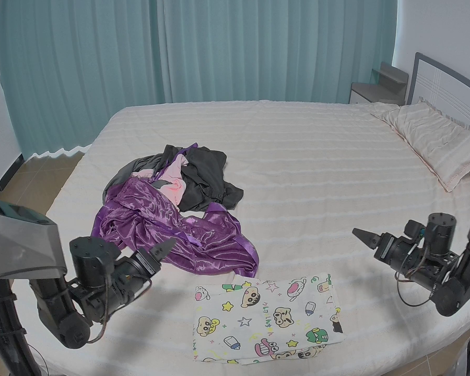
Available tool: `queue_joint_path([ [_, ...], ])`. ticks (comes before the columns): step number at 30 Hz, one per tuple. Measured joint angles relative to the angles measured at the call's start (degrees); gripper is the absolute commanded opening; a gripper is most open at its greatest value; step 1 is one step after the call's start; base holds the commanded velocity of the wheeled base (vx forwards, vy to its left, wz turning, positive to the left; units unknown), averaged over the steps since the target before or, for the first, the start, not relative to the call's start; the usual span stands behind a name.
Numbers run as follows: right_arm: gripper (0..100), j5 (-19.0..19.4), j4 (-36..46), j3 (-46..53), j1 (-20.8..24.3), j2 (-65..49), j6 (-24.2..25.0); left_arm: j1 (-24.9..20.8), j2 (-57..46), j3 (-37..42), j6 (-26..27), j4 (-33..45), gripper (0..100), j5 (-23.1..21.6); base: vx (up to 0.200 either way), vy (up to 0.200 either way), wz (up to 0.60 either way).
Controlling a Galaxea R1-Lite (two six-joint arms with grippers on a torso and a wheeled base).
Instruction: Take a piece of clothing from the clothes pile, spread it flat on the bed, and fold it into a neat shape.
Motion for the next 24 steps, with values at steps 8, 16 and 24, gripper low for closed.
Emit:
queue_joint_path([
  [8, 100, -2.0, 6.2, 7.7, -1.6, -20.9, -1.7, 4.4, -17.2, 3.8, 8.8, 0.8, 100, 2.3, 0.0, 0.0, 0.0],
  [16, 100, -3.2, 25.0, 10.3, -2.7, -43.3, -6.2, 7.3, -37.0, 8.1, 16.2, 10.8, 100, 3.9, 0.0, 0.0, 0.0],
  [24, 100, -3.7, 50.1, 9.5, -3.4, -66.2, -10.2, 8.8, -61.7, 8.6, 23.5, 34.5, 100, 5.5, 0.0, 0.0, 0.0],
])
